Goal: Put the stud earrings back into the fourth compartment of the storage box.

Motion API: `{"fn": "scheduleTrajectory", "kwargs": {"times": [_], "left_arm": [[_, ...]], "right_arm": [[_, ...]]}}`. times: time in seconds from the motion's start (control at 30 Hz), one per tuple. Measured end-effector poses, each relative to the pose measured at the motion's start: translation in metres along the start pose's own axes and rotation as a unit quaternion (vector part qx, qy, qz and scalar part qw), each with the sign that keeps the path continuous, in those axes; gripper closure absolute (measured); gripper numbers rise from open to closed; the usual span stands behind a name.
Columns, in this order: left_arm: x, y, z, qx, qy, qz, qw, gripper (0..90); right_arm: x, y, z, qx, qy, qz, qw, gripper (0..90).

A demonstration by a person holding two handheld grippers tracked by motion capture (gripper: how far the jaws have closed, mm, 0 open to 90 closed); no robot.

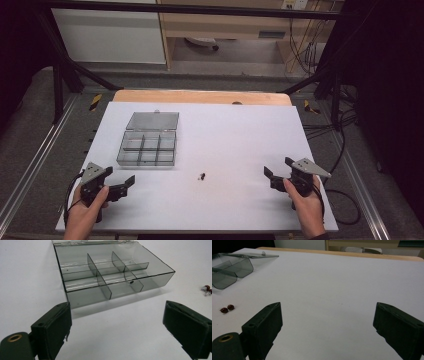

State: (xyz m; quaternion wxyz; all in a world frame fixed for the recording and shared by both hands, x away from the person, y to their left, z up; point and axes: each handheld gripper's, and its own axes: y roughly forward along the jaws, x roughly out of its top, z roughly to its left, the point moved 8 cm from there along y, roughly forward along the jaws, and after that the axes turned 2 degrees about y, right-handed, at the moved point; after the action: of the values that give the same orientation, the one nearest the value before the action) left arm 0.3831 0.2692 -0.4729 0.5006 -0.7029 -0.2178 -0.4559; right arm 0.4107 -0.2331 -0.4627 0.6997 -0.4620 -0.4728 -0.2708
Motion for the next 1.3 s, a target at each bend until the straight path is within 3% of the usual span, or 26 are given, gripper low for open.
{"fn": "scheduleTrajectory", "kwargs": {"times": [0.23,0.37,0.57,0.7,0.77,0.83,0.87,0.93,1.13,1.3], "left_arm": [[-0.001,0.001,-0.002,0.000,0.005,0.005,1.0000,8.5],[-0.002,0.003,-0.002,0.001,0.006,0.009,0.9999,8.4],[-0.004,0.006,-0.001,0.003,0.009,0.020,0.9998,8.4],[-0.005,0.007,-0.002,-0.001,0.013,0.024,0.9996,8.4],[-0.006,0.008,-0.003,-0.002,0.015,0.026,0.9995,8.4],[-0.006,0.007,-0.003,-0.002,0.020,0.026,0.9995,8.3],[-0.006,0.007,-0.004,-0.003,0.019,0.025,0.9995,8.3],[-0.007,0.008,-0.004,-0.002,0.021,0.028,0.9994,8.1],[-0.007,0.007,-0.002,0.001,0.017,0.027,0.9995,8.2],[-0.008,0.008,-0.002,0.002,0.022,0.033,0.9992,8.2]], "right_arm": [[-0.001,0.001,0.006,0.005,-0.009,0.004,0.9999,7.2],[-0.003,0.003,0.013,0.004,-0.028,0.015,0.9995,6.3],[-0.007,0.006,0.025,0.019,-0.027,0.032,0.9989,6.3],[-0.011,0.009,0.037,0.038,-0.029,0.047,0.9977,5.0],[-0.016,0.020,0.049,0.054,0.013,0.068,0.9961,4.2],[-0.022,0.028,0.058,0.062,0.021,0.095,0.9934,4.3],[-0.022,0.028,0.058,0.062,0.021,0.095,0.9934,4.3],[-0.024,0.035,0.072,0.081,0.014,0.111,0.9904,4.3],[-0.013,0.043,0.093,0.097,0.004,0.114,0.9888,5.6],[-0.007,0.055,0.117,0.113,-0.024,0.122,0.9857,6.6]]}}
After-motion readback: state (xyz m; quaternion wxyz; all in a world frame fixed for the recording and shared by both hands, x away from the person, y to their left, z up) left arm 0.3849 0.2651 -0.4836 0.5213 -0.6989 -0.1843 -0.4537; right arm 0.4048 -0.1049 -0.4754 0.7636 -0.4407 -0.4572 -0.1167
